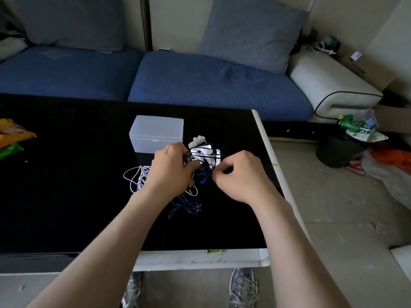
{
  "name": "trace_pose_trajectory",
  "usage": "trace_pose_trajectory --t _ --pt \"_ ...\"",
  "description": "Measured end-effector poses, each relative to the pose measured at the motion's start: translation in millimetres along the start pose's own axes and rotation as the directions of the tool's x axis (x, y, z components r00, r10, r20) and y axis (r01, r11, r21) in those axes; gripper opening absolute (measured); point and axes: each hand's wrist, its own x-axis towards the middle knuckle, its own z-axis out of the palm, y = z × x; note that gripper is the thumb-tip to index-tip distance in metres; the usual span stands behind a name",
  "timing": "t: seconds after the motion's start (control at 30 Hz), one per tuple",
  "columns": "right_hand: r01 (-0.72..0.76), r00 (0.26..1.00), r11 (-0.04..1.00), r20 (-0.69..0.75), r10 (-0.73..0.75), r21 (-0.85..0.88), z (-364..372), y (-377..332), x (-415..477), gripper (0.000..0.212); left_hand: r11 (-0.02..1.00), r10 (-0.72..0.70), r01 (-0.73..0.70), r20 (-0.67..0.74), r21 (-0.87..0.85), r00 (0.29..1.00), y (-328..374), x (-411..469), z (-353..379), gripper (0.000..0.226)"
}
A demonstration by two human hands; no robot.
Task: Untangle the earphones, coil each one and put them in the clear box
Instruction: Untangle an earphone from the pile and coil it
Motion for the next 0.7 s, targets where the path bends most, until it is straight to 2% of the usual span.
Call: trace_pose_trajectory --t 0.1,0.2,0.27,0.33,0.4,0.47,0.6,0.7 --pt "0.049 0.997 0.998 0.06 -0.047 -0.027 0.4 2.0 -1.0 0.012 0.987 -0.078 0.081 0.025 -0.135 0.997 5.9 -2.7 -2.9 0.026" --pt "0.08 0.997 0.995 0.005 -0.081 0.063 -2.2 1.2 -1.1 0.012 0.941 -0.153 0.169 0.075 -0.293 0.985 4.0 -0.7 -1.9 0.022" --pt "0.069 0.997 0.989 -0.048 -0.063 0.131 -1.8 -1.1 0.4 0.014 0.873 -0.181 0.234 0.161 -0.429 0.97 3.0 0.7 -2.3 0.017" --pt "0.037 0.996 0.981 -0.084 -0.021 0.19 -0.1 -2.9 2.2 0.017 0.789 -0.143 0.273 0.268 -0.551 0.953 7.3 -0.8 -4.4 0.011" --pt "-0.008 0.997 0.964 -0.068 0.027 0.266 0.2 -5.1 3.3 0.017 0.679 -0.092 0.306 0.337 -0.667 0.937 15.5 -4.0 -7.6 0.008" --pt "-0.055 0.997 0.932 -0.025 0.069 0.359 -0.8 -7.4 4.3 0.021 0.616 -0.063 0.307 0.342 -0.725 0.937 21.3 -5.6 -8.5 0.017" --pt "-0.119 0.99 0.867 -0.01 0.142 0.484 -6.6 -12.5 1.4 0.024 0.685 -0.058 0.227 0.259 -0.692 0.964 21.2 -7.8 -6.4 0.037" --pt "-0.119 0.986 0.874 -0.044 0.158 0.472 -6.5 -9.9 0.3 0.019 0.703 -0.04 0.184 0.22 -0.687 0.975 19.5 -8.1 -7.0 0.021"
